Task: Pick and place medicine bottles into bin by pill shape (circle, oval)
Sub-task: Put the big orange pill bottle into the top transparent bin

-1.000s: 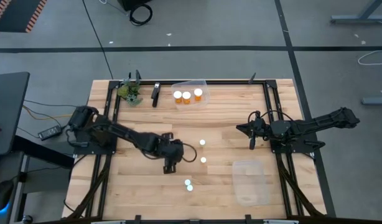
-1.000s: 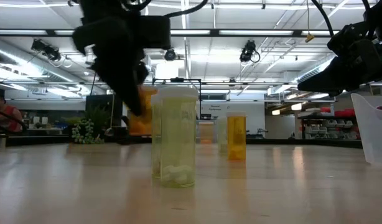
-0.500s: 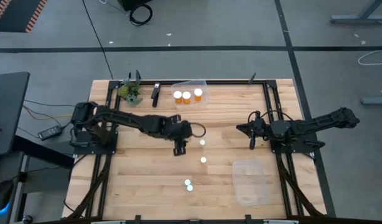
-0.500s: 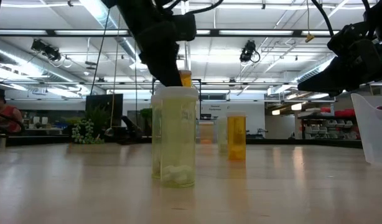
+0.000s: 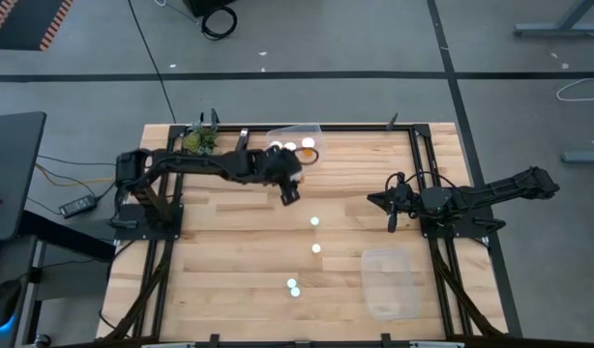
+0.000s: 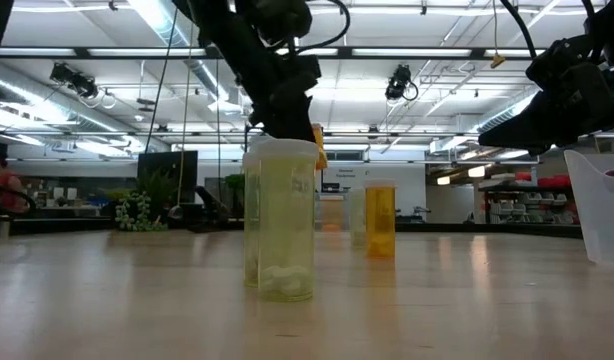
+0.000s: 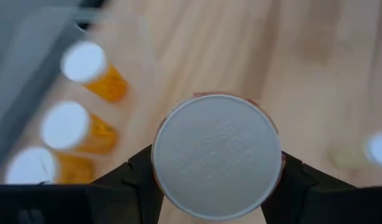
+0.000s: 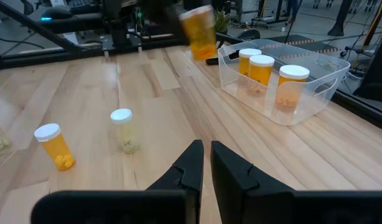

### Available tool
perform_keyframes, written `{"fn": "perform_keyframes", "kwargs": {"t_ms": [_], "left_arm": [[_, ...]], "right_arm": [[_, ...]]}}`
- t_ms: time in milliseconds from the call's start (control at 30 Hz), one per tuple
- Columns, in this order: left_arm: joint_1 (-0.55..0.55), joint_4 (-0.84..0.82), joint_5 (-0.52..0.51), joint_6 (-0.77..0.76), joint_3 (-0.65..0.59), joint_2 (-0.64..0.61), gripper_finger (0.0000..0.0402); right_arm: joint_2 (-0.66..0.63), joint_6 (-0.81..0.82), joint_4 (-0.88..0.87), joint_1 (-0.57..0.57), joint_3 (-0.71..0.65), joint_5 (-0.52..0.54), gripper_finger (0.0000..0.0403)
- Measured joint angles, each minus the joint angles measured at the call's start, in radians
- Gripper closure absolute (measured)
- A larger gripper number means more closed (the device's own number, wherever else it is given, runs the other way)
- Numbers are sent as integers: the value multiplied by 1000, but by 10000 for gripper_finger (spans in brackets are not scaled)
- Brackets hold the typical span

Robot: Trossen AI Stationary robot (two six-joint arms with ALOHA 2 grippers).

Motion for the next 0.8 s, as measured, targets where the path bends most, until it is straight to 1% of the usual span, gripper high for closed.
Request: {"fn": "perform_keyframes", "kwargs": {"t_ms": [233, 333, 433, 600, 700, 800], "left_arm": [[96, 155, 0, 56, 1, 16, 185], [127, 242, 0, 86, 2, 49, 186], [153, 284, 0, 88, 1, 87, 191], [192, 274, 25, 76, 0, 130, 191], [211, 262, 51, 70, 0, 131, 188], [222, 258, 52, 69, 0, 134, 192]], "right_arm": [[0, 0, 0, 0, 0, 0, 366], [0, 0, 0, 0, 0, 0, 366], [0, 0, 0, 0, 0, 0, 366], [7, 0, 1, 0, 0, 0, 366], [7, 0, 0, 0, 0, 0, 366], [7, 0, 0, 0, 0, 0, 366]]}}
